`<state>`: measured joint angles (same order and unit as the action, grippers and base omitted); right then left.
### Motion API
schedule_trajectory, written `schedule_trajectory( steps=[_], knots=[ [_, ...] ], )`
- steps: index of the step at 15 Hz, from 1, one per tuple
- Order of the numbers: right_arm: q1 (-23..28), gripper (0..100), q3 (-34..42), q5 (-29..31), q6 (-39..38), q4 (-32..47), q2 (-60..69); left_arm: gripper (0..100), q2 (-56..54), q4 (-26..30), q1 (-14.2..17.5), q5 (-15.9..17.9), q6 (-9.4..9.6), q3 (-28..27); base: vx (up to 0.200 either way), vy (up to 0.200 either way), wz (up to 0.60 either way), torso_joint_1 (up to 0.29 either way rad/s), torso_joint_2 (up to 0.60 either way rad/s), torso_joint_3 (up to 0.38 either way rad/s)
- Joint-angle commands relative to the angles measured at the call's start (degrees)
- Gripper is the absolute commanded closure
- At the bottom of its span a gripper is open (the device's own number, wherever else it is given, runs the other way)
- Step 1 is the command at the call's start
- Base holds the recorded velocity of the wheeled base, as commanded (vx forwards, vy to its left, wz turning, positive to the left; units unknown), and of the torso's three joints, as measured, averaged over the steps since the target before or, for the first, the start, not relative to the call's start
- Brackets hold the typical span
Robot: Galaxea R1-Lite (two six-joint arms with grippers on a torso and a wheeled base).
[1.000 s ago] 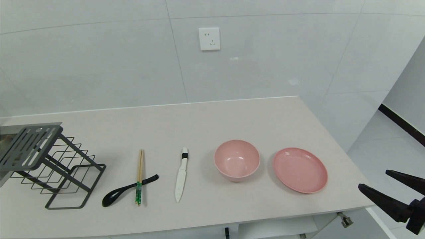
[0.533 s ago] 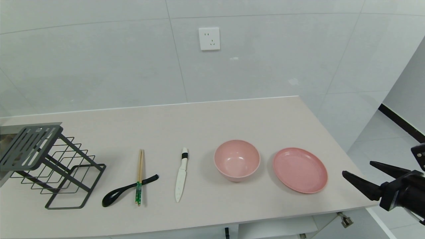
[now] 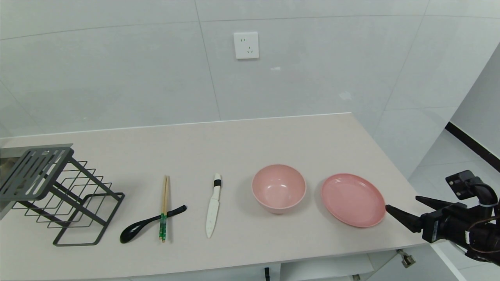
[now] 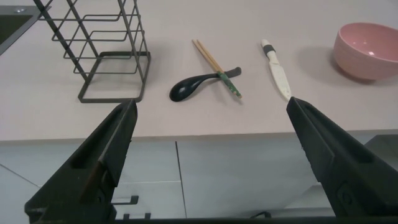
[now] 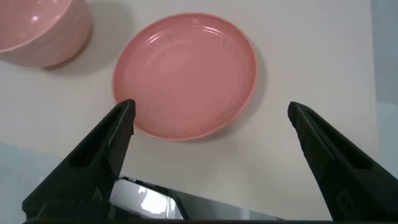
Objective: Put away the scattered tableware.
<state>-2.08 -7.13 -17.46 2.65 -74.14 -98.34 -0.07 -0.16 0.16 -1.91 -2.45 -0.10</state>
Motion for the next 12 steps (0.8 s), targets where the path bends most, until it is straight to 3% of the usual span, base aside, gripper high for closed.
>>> schedule_trajectory(
  steps=[1, 12],
  knots=[
    [0.1, 0, -2.1, 0.1, 0.8, 0.1, -4.5, 0, 0.1, 0.0, 0.1, 0.0, -0.01, 0.0, 0.000, 0.000, 0.00, 0.000, 0.00, 0.000],
    [1.3, 0, -14.5, 0.1, 1.9, 0.0, -18.6, 0, 0.1, 0.0, 0.0, 0.0, -0.01, 0.0, 0.000, 0.000, 0.00, 0.000, 0.00, 0.000]
  ],
)
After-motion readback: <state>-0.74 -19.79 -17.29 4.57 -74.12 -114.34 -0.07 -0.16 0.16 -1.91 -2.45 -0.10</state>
